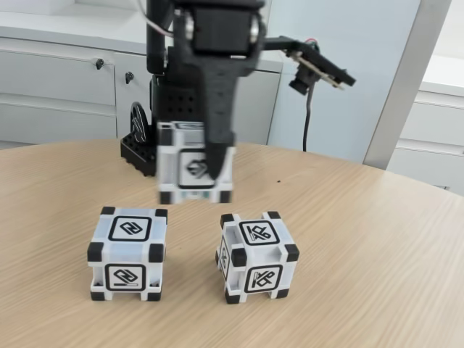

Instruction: Stack cubes from left to right.

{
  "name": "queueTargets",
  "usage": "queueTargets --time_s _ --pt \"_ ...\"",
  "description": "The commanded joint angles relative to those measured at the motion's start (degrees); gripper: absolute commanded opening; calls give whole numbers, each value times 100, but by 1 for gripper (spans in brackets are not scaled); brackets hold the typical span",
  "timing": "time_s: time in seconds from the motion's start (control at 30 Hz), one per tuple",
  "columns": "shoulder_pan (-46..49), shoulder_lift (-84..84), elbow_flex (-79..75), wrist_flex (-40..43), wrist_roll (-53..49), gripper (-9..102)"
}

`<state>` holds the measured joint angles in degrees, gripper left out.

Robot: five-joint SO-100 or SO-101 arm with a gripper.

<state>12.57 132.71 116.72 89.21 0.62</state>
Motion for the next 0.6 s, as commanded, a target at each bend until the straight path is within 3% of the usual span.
queueTargets --time_s 0.0,0.57 --pt "492 105 -114 -26 -114 0" --pt "703 -378 -44 -44 -554 0"
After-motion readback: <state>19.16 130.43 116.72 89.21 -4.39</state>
